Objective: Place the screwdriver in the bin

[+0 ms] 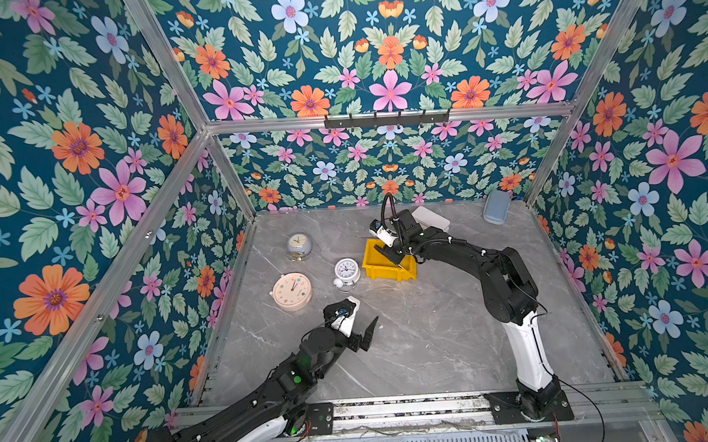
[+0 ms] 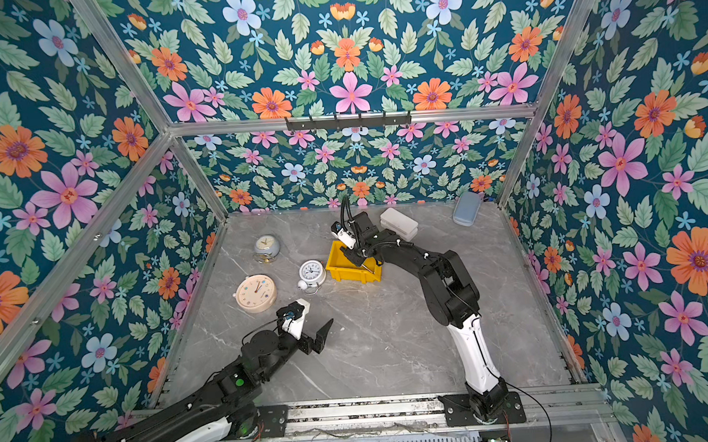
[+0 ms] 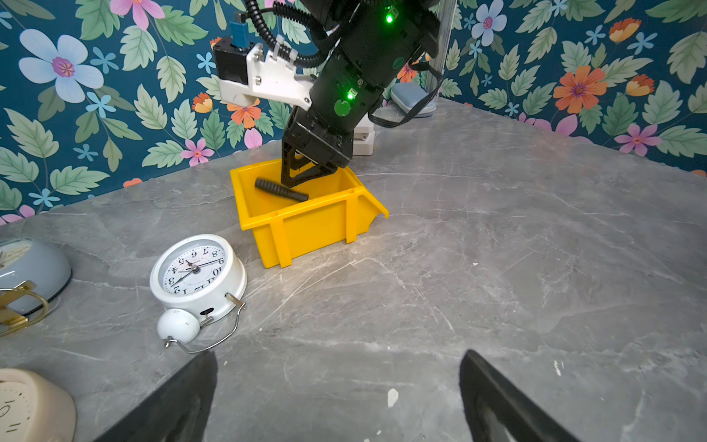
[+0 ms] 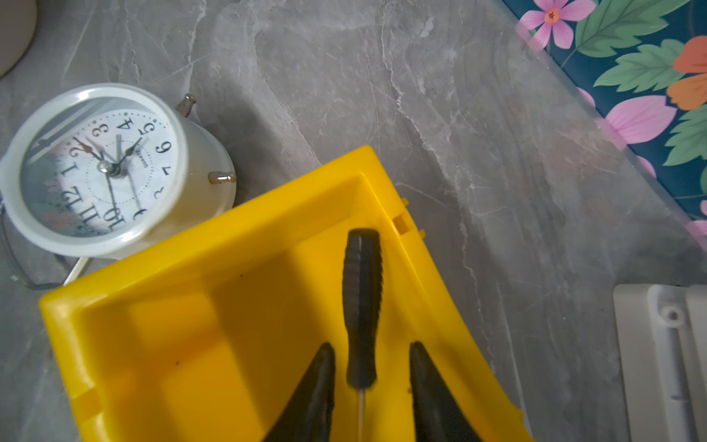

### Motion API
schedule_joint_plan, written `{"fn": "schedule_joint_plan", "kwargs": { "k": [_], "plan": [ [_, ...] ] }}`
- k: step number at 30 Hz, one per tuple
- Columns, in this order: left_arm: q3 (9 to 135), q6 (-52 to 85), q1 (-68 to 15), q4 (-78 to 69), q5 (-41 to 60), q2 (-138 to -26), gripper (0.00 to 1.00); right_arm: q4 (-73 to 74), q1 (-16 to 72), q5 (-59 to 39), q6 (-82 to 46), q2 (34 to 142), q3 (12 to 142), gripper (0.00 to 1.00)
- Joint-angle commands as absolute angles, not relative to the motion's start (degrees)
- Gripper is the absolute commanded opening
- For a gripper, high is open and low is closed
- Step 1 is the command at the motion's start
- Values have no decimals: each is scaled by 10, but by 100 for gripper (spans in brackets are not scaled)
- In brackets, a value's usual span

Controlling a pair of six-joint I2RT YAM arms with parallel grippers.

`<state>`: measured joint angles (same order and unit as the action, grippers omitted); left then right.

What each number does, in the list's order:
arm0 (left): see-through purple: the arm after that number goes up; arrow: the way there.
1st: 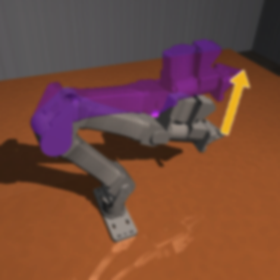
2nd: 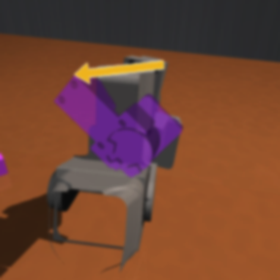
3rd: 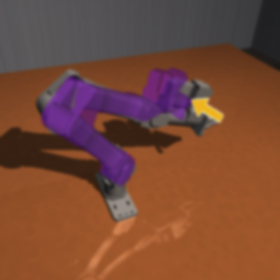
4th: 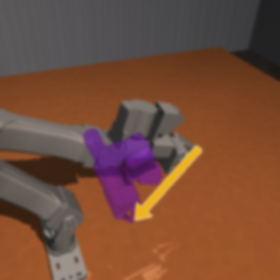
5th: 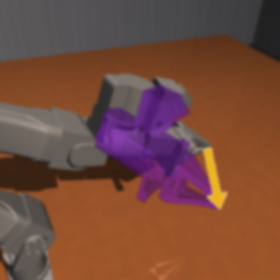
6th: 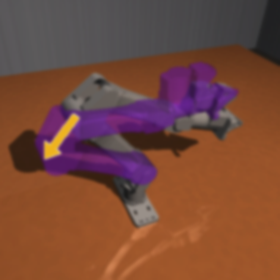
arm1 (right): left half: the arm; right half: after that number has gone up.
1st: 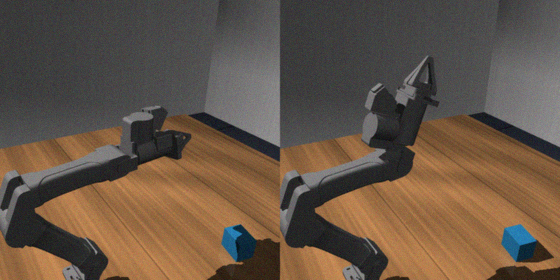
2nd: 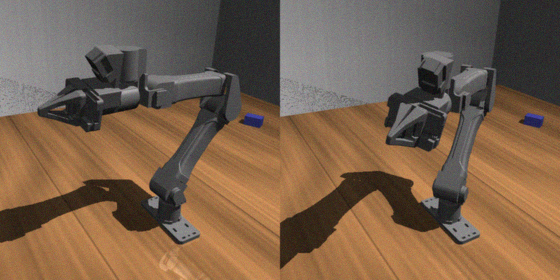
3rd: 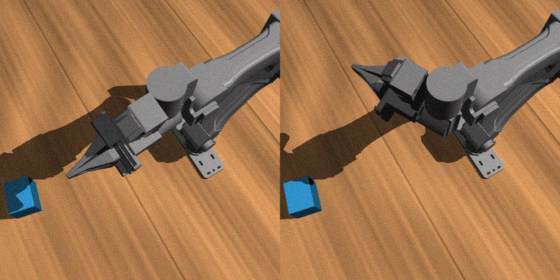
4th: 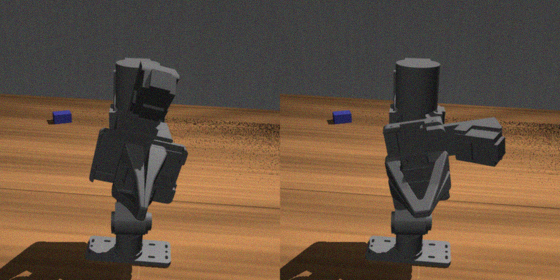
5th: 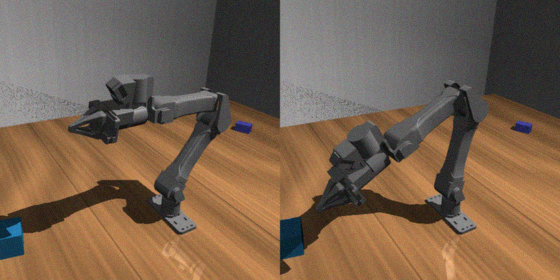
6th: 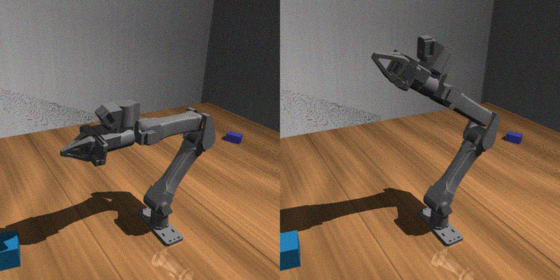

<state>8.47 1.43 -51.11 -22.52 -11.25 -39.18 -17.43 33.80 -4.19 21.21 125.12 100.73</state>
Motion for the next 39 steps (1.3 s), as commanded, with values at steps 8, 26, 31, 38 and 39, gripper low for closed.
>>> {"fn": "schedule_joint_plan", "kwargs": {
  "k": [8,26,31,38,39],
  "plan": [
    [95,7,-512,-277,-128,-419,100,-136,338,-27,201,1172,964,68],
    [110,17,-315,-454,-70,-572,100,10,259,28,-5,835,620,99],
    [133,-13,-237,-428,-38,-581,100,64,165,40,-61,713,471,99],
    [153,-58,-161,-416,-36,-613,100,103,76,69,-24,631,336,99],
    [148,-58,-146,-429,-34,-621,100,114,66,69,-21,629,323,99]
  ]
}}
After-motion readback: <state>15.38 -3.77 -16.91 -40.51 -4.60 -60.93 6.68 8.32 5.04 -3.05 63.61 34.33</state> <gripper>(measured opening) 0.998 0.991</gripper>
